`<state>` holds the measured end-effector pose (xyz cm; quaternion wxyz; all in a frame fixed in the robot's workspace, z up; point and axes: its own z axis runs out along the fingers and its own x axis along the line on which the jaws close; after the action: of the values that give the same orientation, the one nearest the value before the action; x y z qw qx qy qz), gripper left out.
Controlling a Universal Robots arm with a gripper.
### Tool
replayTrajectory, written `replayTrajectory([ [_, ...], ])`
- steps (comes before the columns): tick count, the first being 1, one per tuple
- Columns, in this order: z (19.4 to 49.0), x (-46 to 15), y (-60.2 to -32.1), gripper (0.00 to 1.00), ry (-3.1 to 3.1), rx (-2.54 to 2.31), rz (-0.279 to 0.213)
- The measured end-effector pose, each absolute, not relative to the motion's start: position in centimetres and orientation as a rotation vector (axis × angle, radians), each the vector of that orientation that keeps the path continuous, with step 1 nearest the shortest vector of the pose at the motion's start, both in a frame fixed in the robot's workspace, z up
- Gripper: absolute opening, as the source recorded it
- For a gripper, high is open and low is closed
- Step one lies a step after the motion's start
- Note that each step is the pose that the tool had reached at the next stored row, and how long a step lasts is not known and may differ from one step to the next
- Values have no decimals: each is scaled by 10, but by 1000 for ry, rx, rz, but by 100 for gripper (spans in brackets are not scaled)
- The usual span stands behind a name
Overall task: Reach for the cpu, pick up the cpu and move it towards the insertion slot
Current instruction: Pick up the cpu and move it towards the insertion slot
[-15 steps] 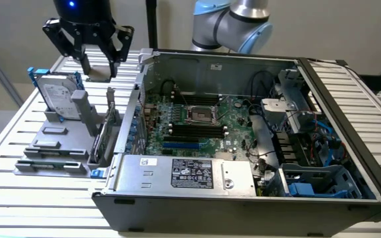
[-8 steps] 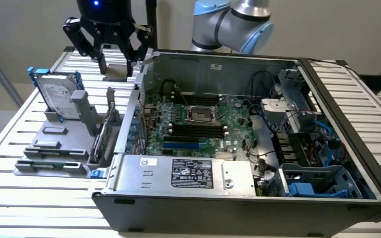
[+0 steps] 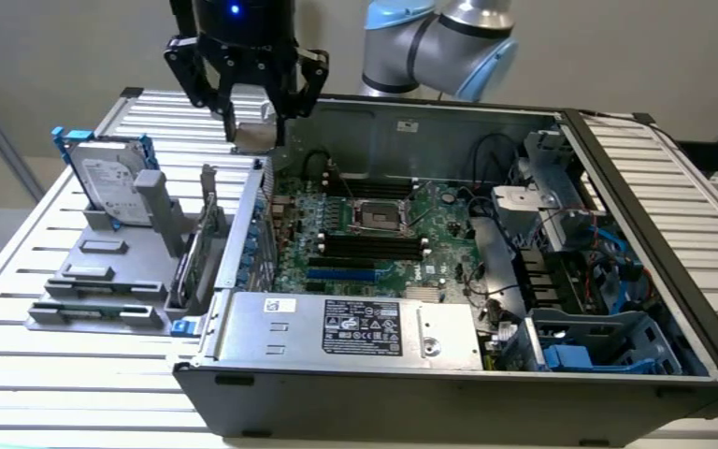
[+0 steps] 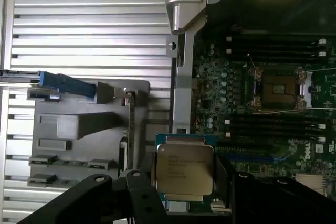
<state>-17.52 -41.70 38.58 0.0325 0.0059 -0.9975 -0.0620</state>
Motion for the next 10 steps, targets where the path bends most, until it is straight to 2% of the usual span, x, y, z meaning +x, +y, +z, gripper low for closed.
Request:
replayTrajectory([
  [10, 374, -130, -407, 55, -3071, 18, -191],
])
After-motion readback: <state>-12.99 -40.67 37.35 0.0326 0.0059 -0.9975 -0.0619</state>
